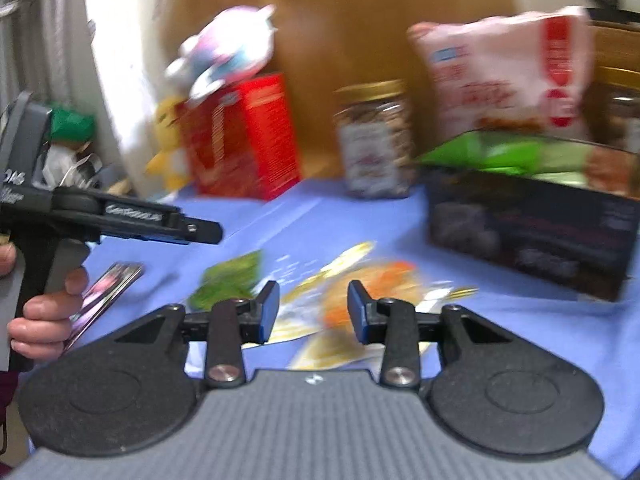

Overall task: Organize snacks
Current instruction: 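Reach the left tool to the green pickled-vegetable pouch and grasp it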

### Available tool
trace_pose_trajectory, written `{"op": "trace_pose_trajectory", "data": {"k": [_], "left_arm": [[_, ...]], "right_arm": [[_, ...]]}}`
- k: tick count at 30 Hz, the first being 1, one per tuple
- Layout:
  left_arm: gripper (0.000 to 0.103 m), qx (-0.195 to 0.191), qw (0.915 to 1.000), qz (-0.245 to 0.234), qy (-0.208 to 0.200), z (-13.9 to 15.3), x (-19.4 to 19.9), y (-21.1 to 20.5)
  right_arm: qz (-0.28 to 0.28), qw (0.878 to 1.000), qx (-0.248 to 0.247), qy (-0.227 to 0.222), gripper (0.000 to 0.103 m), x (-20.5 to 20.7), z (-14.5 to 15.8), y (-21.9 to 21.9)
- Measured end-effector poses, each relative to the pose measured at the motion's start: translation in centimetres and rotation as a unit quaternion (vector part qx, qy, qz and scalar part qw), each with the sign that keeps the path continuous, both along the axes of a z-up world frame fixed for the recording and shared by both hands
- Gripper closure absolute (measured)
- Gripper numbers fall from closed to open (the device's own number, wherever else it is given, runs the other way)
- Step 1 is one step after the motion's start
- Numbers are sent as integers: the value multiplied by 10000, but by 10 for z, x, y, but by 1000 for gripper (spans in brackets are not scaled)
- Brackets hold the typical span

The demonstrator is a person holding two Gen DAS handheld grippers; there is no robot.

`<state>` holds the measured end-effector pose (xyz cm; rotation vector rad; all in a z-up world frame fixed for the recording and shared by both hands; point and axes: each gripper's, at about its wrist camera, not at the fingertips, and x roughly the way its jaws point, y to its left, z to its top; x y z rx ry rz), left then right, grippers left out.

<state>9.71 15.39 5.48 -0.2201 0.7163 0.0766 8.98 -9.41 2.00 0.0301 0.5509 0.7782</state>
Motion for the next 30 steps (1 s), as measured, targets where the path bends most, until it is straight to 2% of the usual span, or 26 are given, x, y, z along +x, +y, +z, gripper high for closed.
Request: {"op": "trace_pose_trajectory", "data": {"k": [7, 11, 14, 15, 16, 17, 18, 19, 21, 25, 30], "left_arm": [[44, -482, 9981, 165, 349, -25, -4, 17], [36, -578, 9977, 94, 344, -32, -4, 15], [36, -661, 9973, 14, 334, -35, -2, 13], [36, -621, 9976, 5, 313, -35, -2, 11], [36, -572, 9979, -16, 304, -36, -2, 9], [36, -534, 9981, -38, 296, -36, -2, 6], [36, -511, 9982, -69, 290, -36, -2, 4], [37, -495, 9983, -129, 287, -36, -2, 1], [43, -531, 9980, -216, 275, -36, -5, -5], [56, -855, 9947, -500, 290, -35, -14, -13], [56, -1013, 9904, -919, 223, -34, -37, -31]], "right_arm": [[493, 9972, -540, 133, 49, 20, -13, 58], [746, 9942, -768, 143, 28, 27, -19, 78], [863, 9915, -975, 29, 26, 29, -26, 93], [886, 9905, -1053, -22, 30, 27, -25, 97], [926, 9899, -1072, -70, 38, 25, -25, 100], [929, 9897, -1080, -112, 50, 22, -23, 101], [937, 9898, -1068, -119, 66, 19, -23, 101], [962, 9898, -1040, -139, 72, 15, -22, 101], [841, 9899, -1114, -237, 76, 10, -22, 99], [652, 9908, -1135, -351, 78, -1, -23, 86], [581, 9886, -1240, -629, 82, -30, -22, 60]]}}
